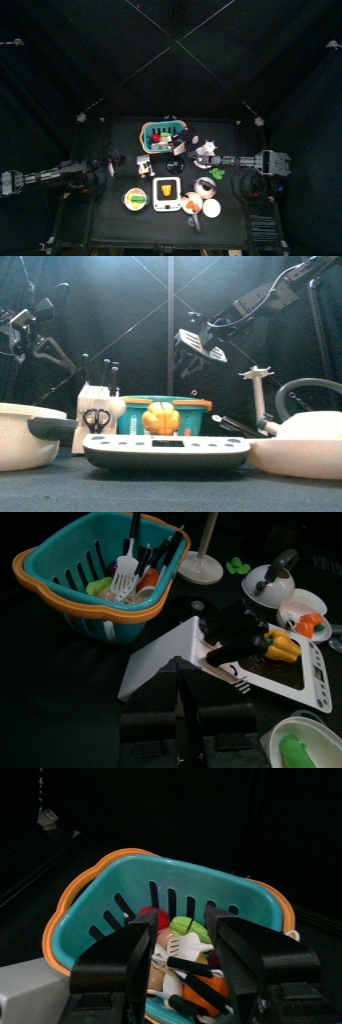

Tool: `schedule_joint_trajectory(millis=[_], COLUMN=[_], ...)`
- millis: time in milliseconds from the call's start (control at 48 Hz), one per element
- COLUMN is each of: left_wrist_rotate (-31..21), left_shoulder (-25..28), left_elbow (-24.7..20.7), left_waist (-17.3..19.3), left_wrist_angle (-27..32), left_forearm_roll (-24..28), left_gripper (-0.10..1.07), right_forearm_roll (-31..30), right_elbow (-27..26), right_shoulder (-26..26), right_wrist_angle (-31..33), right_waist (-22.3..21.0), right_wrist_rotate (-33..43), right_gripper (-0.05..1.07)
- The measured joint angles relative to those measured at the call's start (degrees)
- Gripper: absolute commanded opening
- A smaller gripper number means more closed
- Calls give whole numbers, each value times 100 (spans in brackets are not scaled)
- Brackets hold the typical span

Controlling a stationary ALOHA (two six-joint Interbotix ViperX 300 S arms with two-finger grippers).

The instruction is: Grab squash

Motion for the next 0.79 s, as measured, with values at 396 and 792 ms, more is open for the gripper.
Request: schedule_joint_trajectory(millis=[396,792], left_wrist_rotate=[9,0], left_shoulder=[0,53], left_elbow=[-343,-589], left_waist=[0,-9], left_wrist_angle=[-35,-246], left_forearm_roll=[0,272], left_gripper=[37,37], right_forearm_roll=[1222,3226], right_elbow=[2145,-694], right_shoulder=[-2487,1011], right_wrist_angle=[79,870], right_waist=[2927,2733], right_wrist_rotate=[-9,-26], right_gripper=[79,96])
